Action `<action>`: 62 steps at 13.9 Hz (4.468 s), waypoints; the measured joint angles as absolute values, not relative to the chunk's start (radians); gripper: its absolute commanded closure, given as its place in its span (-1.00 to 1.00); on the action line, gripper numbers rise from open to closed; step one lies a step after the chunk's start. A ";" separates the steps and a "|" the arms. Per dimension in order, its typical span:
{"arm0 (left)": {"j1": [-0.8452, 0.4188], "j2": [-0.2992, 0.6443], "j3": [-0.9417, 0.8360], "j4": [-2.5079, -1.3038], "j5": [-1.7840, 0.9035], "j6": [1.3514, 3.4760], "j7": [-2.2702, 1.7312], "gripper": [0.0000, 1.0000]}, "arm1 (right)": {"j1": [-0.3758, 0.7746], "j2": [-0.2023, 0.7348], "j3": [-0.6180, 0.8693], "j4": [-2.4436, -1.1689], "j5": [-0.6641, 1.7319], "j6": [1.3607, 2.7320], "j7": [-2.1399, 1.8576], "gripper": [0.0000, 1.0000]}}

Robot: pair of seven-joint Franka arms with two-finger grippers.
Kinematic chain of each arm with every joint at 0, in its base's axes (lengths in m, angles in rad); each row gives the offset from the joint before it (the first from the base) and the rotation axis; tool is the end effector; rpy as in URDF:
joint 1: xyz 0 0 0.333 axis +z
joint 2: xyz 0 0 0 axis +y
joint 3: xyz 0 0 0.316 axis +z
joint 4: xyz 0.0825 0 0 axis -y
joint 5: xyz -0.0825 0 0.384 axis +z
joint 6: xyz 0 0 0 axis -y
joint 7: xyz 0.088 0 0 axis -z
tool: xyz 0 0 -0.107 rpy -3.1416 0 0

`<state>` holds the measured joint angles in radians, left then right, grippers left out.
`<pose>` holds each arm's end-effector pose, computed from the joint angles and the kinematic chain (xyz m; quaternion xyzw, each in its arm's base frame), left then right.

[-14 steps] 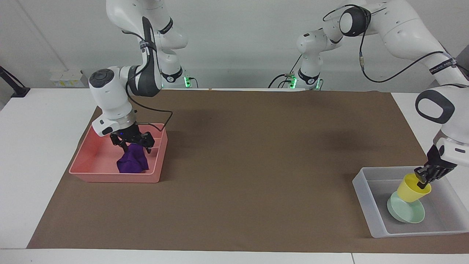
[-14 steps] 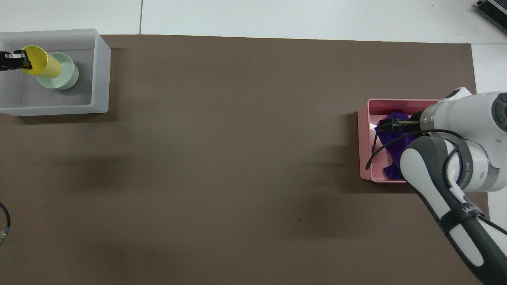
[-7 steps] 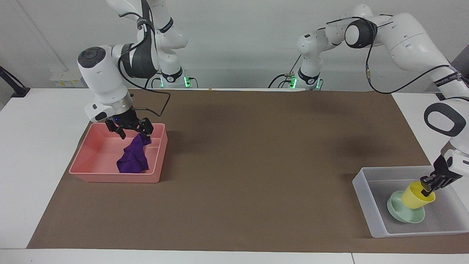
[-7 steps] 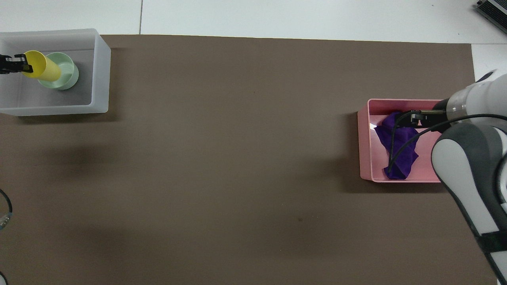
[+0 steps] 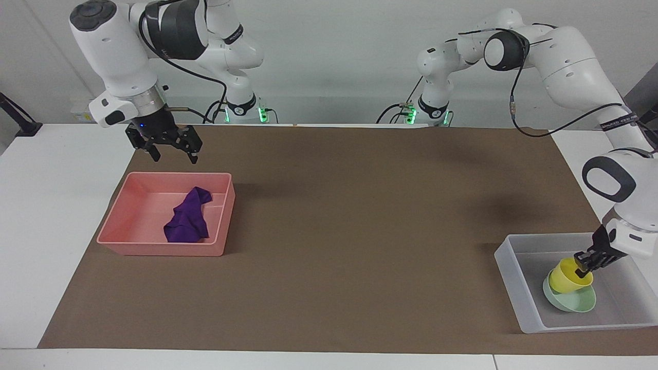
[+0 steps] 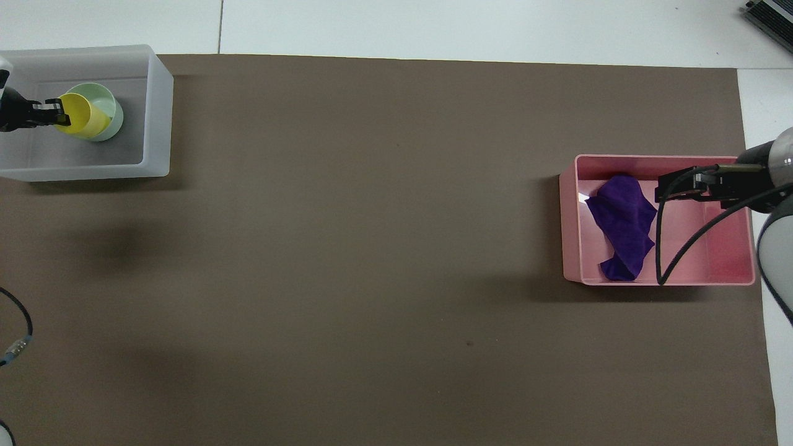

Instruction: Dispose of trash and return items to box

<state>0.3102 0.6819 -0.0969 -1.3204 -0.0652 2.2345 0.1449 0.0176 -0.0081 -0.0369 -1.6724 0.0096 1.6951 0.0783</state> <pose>0.7361 0.1757 0.3587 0.9894 0.0651 0.1252 0.0351 0.5611 -0.0100 0.5917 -0.9987 0.0493 -0.0152 0.0054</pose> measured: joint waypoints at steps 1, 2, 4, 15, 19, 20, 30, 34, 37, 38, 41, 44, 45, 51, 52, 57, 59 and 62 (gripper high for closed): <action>0.310 0.682 -0.097 -1.328 -0.065 2.242 0.146 0.72 | 0.018 -0.009 -0.037 -1.641 0.010 1.657 0.078 -1.00; 0.310 0.681 -0.098 -1.330 -0.065 2.243 0.148 0.41 | 0.018 -0.009 -0.037 -1.615 0.010 1.626 0.078 -1.00; 0.308 0.678 -0.102 -1.330 -0.065 2.243 0.152 -0.64 | 0.016 -0.014 -0.037 -1.598 0.010 1.597 0.078 -1.00; 0.196 0.457 -0.114 -1.458 0.035 2.239 0.251 -1.00 | 0.011 -0.036 -0.037 -1.619 -0.020 1.596 0.036 -1.00; 0.105 0.249 -0.116 -1.626 0.035 2.158 0.118 -1.00 | 0.011 -0.045 -0.037 -1.600 -0.020 1.565 0.036 -1.00; 0.079 0.208 -0.117 -1.642 0.035 2.116 0.081 -1.00 | 0.011 -0.045 -0.036 -1.599 -0.020 1.564 0.036 -1.00; 0.007 0.004 -0.121 -1.523 0.035 1.662 0.001 -1.00 | 0.011 -0.045 -0.035 -1.600 -0.019 1.550 0.036 -1.00; 0.007 0.010 -0.120 -1.487 0.036 1.558 0.013 -1.00 | 0.011 -0.045 -0.035 -1.600 -0.019 1.550 0.036 -1.00; 0.006 0.007 -0.119 -1.499 0.035 1.532 0.022 -1.00 | 0.011 -0.045 -0.035 -1.600 -0.019 1.550 0.036 -1.00; 0.006 0.005 -0.120 -1.507 0.035 1.532 0.022 -1.00 | 0.011 -0.045 -0.035 -1.600 -0.019 1.550 0.036 -1.00; 0.007 0.002 -0.120 -1.515 0.035 1.532 0.022 -1.00 | 0.011 -0.045 -0.035 -1.600 -0.019 1.550 0.036 -1.00; 0.007 0.001 -0.115 -1.515 0.033 1.532 0.022 -1.00 | 0.011 -0.045 -0.035 -1.600 -0.019 1.550 0.036 -1.00; 0.007 0.001 -0.114 -1.515 0.032 1.532 0.022 -1.00 | 0.011 -0.045 -0.035 -1.600 -0.019 1.550 0.036 -1.00; 0.012 -0.012 -0.106 -1.516 -0.011 1.532 0.021 -1.00 | 0.011 -0.045 -0.035 -1.600 -0.019 1.550 0.036 -1.00; 0.018 -0.014 -0.104 -1.516 -0.020 1.532 0.021 -1.00 | 0.011 -0.045 -0.035 -1.600 -0.019 1.550 0.036 -1.00; 0.022 -0.033 -0.101 -1.516 -0.024 1.532 0.021 -1.00 | 0.011 -0.045 -0.035 -1.600 -0.019 1.550 0.036 -1.00; 0.022 -0.034 -0.101 -1.516 -0.023 1.532 0.021 -1.00 | 0.011 -0.045 -0.035 -1.600 -0.019 1.550 0.036 -1.00; 0.022 -0.034 -0.101 -1.518 -0.020 1.532 0.021 -1.00 | 0.011 -0.045 -0.035 -1.600 -0.019 1.550 0.036 -1.00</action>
<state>0.0217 -0.0342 -0.1011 -1.5185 -0.0202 1.5318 0.0214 0.0112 -0.0453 -0.0348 -1.5998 -0.0188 1.5502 0.0361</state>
